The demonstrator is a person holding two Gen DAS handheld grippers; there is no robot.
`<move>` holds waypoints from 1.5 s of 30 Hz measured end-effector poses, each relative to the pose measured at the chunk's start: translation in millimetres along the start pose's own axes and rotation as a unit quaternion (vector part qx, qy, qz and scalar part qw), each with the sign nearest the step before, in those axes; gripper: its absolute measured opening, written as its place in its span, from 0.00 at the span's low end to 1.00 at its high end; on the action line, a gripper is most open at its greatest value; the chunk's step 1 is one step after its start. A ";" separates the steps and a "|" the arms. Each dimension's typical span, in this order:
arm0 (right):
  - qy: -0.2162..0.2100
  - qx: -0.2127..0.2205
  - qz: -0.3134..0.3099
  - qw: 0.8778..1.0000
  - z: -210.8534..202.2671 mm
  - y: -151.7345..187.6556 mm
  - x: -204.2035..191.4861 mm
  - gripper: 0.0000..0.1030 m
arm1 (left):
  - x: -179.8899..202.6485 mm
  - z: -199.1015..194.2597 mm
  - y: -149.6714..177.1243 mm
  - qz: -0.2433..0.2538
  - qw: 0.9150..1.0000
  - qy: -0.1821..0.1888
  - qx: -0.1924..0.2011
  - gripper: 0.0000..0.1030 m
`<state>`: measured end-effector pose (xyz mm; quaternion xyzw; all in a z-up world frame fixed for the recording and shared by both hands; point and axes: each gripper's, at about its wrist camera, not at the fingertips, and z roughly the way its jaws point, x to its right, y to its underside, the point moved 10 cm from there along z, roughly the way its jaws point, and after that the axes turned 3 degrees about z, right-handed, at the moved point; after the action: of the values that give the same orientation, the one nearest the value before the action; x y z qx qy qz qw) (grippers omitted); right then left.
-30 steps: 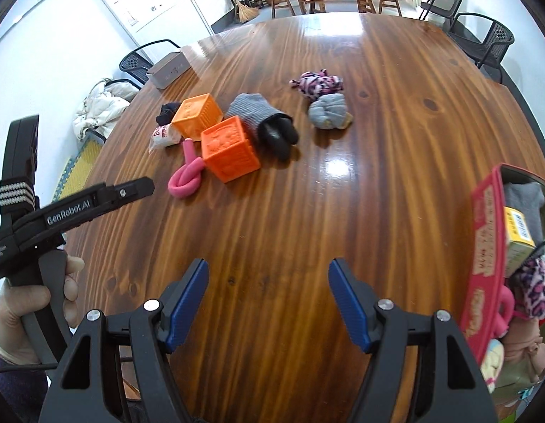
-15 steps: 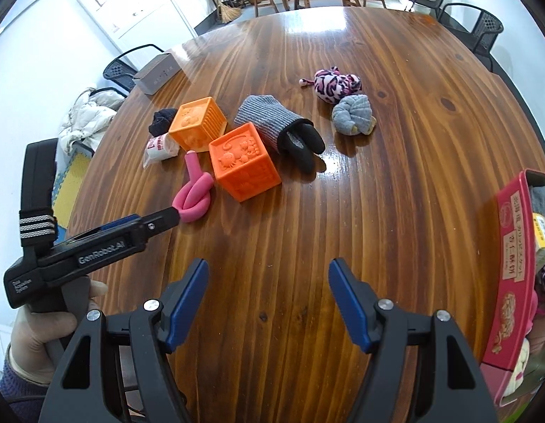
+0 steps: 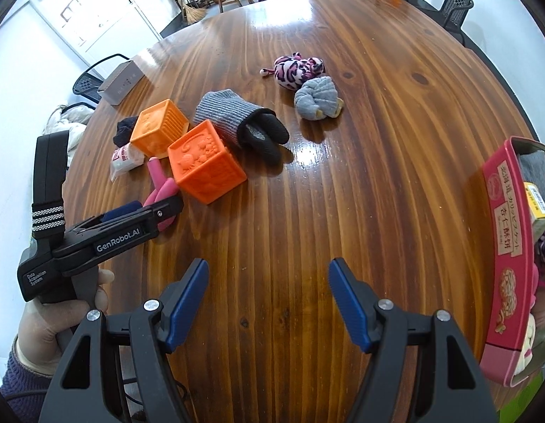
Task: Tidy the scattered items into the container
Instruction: 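Grasp the pink foam knot with the left tool while the right tool grasps the orange rubber cube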
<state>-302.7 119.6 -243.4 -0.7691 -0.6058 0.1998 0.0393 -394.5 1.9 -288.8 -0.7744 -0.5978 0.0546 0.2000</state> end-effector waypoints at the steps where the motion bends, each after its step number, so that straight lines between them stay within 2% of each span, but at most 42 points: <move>1: 0.001 0.000 0.000 1.000 0.7 -0.5 -0.5 0.72 | -0.3 0.5 -1.4 0.011 1.000 -0.009 0.004 0.76; 2: 0.002 0.001 -0.001 1.000 1.5 -1.4 -1.2 0.72 | -0.8 0.7 -2.2 0.019 1.000 -0.017 0.008 0.76; 4: 0.004 0.002 -0.003 1.000 3.4 -4.1 -3.6 0.72 | -1.3 -0.1 -2.6 0.036 0.999 -0.031 0.017 0.70; 6: 0.005 0.002 -0.005 1.000 5.6 -6.8 -6.1 0.72 | -1.4 -0.6 -2.3 0.048 0.998 -0.031 0.023 0.67; 9: 0.004 0.002 -0.012 1.000 10.3 -13.0 -12.0 0.72 | -4.7 -5.2 -1.9 0.045 0.998 -0.021 0.027 0.48; 10: 0.004 0.003 -0.016 1.000 12.2 -15.9 -14.9 0.72 | -7.0 -6.6 -1.6 0.040 0.999 -0.020 0.026 0.45; 17: -0.008 0.017 -0.049 0.999 26.9 -40.1 -41.4 0.72 | -36.9 -19.9 3.4 0.012 0.999 -0.028 0.025 0.45; 26: -0.003 0.009 -0.077 0.997 54.7 -62.5 -57.6 0.72 | -62.6 -42.4 9.9 -0.022 0.999 -0.021 0.031 0.45; 34: 0.003 -0.009 -0.100 0.995 78.6 -61.3 -66.5 0.72 | -58.9 -35.9 15.1 -0.022 0.999 -0.019 0.031 0.45; 36: 0.005 -0.008 -0.107 0.994 79.7 -59.5 -67.7 0.61 | -54.6 -38.1 17.2 -0.022 0.999 -0.019 0.031 0.45; 45: -0.011 0.004 -0.108 0.994 55.9 -43.8 -57.3 0.57 | -34.1 -46.4 14.1 -0.009 0.999 -0.019 0.037 0.45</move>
<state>-373.4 66.7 -266.6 -0.6966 -0.6851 0.2054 0.0568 -376.3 -44.7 -256.9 -0.7598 -0.6060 0.0896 0.2178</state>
